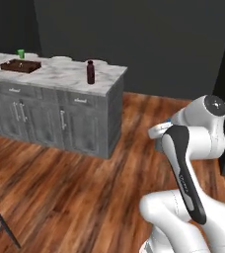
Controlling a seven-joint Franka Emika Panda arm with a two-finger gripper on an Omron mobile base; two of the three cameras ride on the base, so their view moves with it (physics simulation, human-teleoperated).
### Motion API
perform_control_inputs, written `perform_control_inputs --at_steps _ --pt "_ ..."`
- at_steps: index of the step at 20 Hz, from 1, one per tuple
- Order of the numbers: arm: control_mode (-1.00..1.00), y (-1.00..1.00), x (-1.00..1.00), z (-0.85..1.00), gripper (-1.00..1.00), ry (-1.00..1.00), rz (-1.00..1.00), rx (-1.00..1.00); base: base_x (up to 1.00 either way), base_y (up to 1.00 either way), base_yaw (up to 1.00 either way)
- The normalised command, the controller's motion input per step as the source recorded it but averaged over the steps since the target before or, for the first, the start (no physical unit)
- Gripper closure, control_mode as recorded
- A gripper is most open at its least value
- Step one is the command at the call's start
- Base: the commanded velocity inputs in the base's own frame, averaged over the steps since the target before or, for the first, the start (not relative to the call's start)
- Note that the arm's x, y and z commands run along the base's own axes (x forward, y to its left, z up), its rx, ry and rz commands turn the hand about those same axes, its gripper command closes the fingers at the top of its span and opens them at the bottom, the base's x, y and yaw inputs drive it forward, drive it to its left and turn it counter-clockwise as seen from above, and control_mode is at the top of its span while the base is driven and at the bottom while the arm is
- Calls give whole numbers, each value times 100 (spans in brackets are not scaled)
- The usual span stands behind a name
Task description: Place the drinks on the dining counter in a tight cluster.
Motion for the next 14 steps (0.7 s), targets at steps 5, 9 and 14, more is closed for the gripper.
perform_control_inputs --at_steps 5,9,14 --pt "100 0 0 0 100 0 0 0 100 -84 28" --pt "100 0 0 0 100 0 0 0 100 -81 27" --pt "100 0 0 0 100 0 0 0 100 -87 30"
